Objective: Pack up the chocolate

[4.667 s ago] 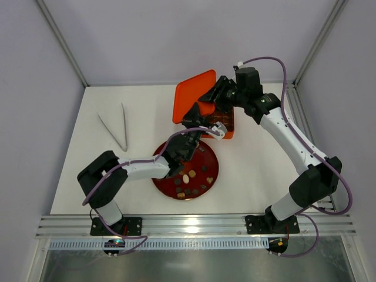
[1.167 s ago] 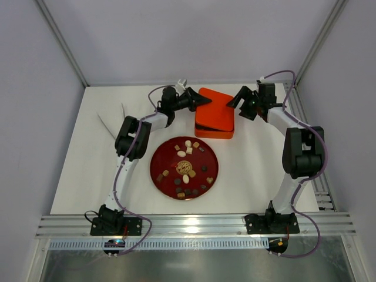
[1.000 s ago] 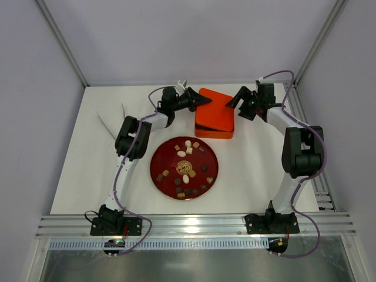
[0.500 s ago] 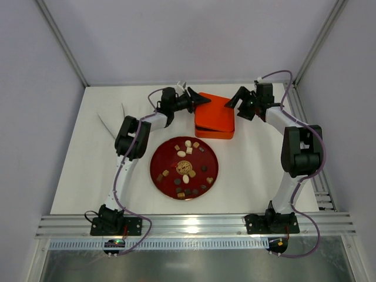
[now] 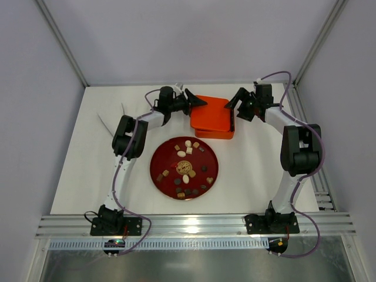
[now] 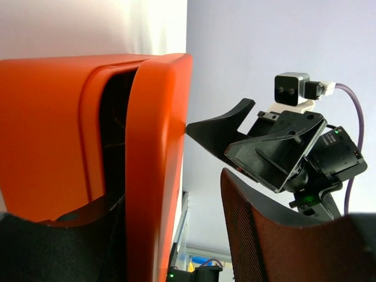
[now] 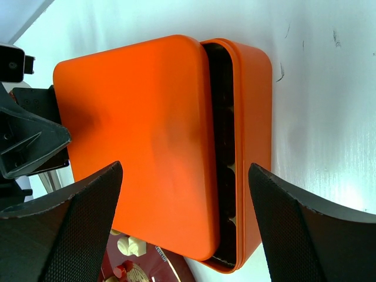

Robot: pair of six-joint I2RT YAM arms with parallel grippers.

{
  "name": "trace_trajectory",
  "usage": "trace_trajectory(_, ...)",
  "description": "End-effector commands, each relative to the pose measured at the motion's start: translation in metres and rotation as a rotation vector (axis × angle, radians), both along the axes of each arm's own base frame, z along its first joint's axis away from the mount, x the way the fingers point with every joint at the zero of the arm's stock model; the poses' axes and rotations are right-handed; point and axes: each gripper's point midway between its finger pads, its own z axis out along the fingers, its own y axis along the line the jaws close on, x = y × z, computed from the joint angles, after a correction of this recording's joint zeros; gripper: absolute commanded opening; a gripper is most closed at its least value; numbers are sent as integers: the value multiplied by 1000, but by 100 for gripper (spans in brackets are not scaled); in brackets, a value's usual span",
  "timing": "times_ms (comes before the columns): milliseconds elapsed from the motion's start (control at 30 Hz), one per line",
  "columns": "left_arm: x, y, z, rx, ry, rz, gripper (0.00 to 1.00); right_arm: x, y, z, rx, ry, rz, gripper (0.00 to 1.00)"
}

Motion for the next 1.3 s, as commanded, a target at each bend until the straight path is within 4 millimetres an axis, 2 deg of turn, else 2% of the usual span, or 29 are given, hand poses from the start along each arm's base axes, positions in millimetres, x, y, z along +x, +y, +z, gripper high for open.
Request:
trace_trajectory(0, -7, 5, 49, 8, -91, -34, 53, 11, 2, 13, -5, -62, 10, 88)
trace_trajectory(467, -9, 12, 48, 118, -88, -57, 54, 10, 2, 6, -6, -54, 10, 87)
trace_trajectory(800, -8, 22, 58, 144, -90, -63, 56, 9, 3, 4, -4, -51, 12, 87)
trace_trajectory(1033, -8, 29, 55, 168, -82, -70, 56, 9, 3, 1, 1, -49, 12, 87)
trace_trajectory(1267, -8, 36, 43, 205, -45, -72, 54, 9, 6, -1, 5, -45, 18, 87)
